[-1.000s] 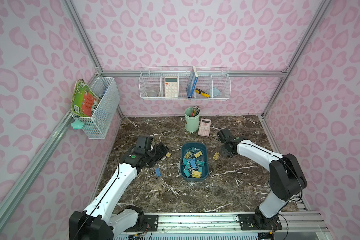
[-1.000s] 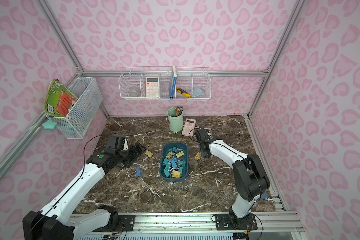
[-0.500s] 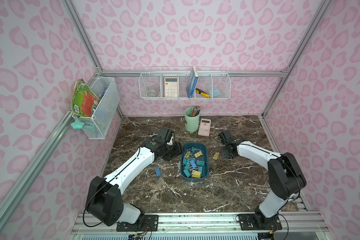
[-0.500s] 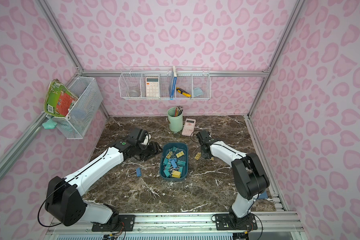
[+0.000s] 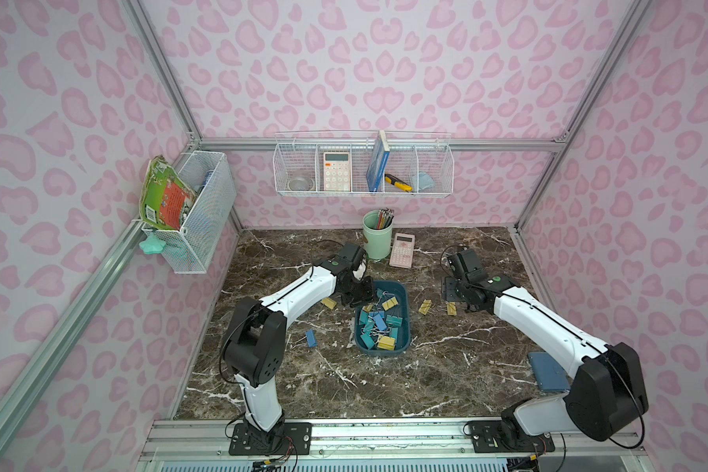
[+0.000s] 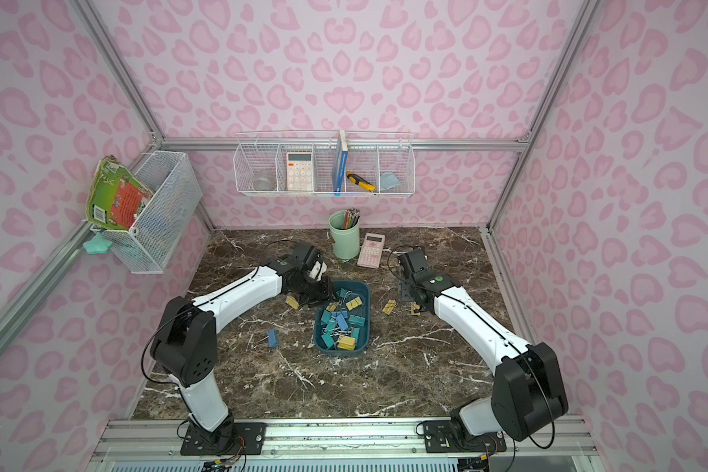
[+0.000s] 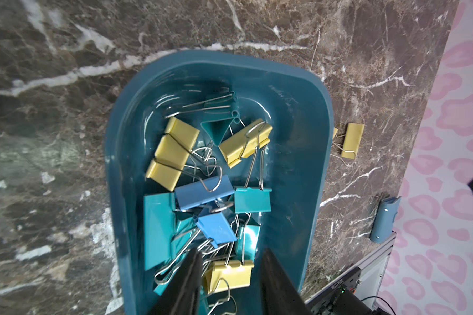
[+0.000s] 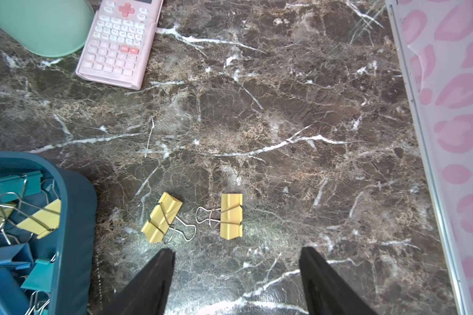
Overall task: Take out the binder clips from the storage box
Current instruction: Pick up the binder clip from the storage box.
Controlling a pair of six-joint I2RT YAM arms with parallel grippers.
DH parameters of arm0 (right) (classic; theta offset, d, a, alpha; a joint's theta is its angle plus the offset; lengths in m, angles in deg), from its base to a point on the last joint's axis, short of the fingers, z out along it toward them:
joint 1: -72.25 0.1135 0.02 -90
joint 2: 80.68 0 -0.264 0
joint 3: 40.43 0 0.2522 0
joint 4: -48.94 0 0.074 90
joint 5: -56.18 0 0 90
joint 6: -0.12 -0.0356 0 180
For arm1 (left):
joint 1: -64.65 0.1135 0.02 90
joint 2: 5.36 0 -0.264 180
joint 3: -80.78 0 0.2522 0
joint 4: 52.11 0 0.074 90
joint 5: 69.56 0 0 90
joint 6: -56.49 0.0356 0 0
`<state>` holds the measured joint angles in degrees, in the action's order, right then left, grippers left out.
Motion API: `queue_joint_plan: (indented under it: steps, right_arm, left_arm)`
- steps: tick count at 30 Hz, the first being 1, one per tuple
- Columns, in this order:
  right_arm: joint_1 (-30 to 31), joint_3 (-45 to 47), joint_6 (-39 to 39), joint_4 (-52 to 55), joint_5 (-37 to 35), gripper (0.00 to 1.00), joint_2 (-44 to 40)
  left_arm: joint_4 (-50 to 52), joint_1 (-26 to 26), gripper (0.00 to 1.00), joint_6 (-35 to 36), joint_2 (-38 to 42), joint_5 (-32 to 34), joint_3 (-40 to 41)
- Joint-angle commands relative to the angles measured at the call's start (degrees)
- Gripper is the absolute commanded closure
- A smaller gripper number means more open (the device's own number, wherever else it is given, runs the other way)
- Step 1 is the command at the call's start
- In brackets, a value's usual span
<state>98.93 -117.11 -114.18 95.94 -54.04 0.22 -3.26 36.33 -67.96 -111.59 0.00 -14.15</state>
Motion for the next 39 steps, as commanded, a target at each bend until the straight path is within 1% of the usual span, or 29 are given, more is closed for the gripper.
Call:
queue_joint_plan:
  steps: [1, 4, 5, 13, 19, 22, 25, 26, 31, 33, 35, 39]
  right_arm:
    - [0.11, 0.62, -1.3, 1.87, 0.37, 0.17, -0.99]
    - [0.09, 0.99, -1.71, 2.44, 0.45, 0.14, -1.49]
    - [0.11, 1.02, -1.7, 2.45, 0.54, 0.13, -1.57]
    - [0.1, 1.17, -1.63, 2.61, 0.75, 0.1, -2.13]
    - [0.13, 0.73, -1.38, 2.72, 0.8, 0.09, -1.8]
    - [0.13, 0.85, -1.46, 2.63, 0.98, 0.08, -1.8]
    - [0.29, 0.94, -1.54, 2.49, 1.07, 0.08, -1.71]
    - [0.32, 1.0, -1.55, 2.49, 1.07, 0.07, -1.63]
    - [0.65, 1.17, -1.7, 2.49, 1.02, 0.06, -1.73]
    - [0.75, 1.19, -1.79, 2.49, 0.99, 0.06, -1.8]
    - [0.94, 1.21, -1.81, 2.54, 0.99, 0.06, -1.89]
    - [1.51, 0.89, -1.81, 2.54, 0.98, 0.05, -2.01]
  left_arm:
    - [1.93, -0.07, 0.58, 3.01, -2.13, -0.65, -1.68]
    - [2.29, -0.14, 0.56, 4.01, -3.74, -0.58, -1.78]
    - [2.31, -0.22, 0.56, 4.41, -4.16, -0.59, -3.05]
    - [3.1, -0.9, 0.57, 6.76, -7.43, -1.16, -5.55]
    - [3.58, -1.6, 0.61, 7.3, -8.16, -0.57, -5.77]
    - [3.49, -1.78, 0.7, 7.48, -7.63, -0.21, -5.32]
    - [3.54, -1.92, 0.82, 7.43, -7.58, -0.21, -5.32]
    - [3.45, -1.97, 0.84, 7.39, -7.6, -0.22, -5.32]
    - [3.49, -2.19, 0.92, 7.21, -7.49, -0.12, -5.32]
    - [3.54, -2.34, 0.94, 7.12, -7.36, 0.05, -5.32]
    - [3.43, -2.29, 1.0, 6.95, -6.99, 0.51, -5.24]
    - [3.3, -2.29, 1.0, 6.26, -5.39, 1.57, -5.25]
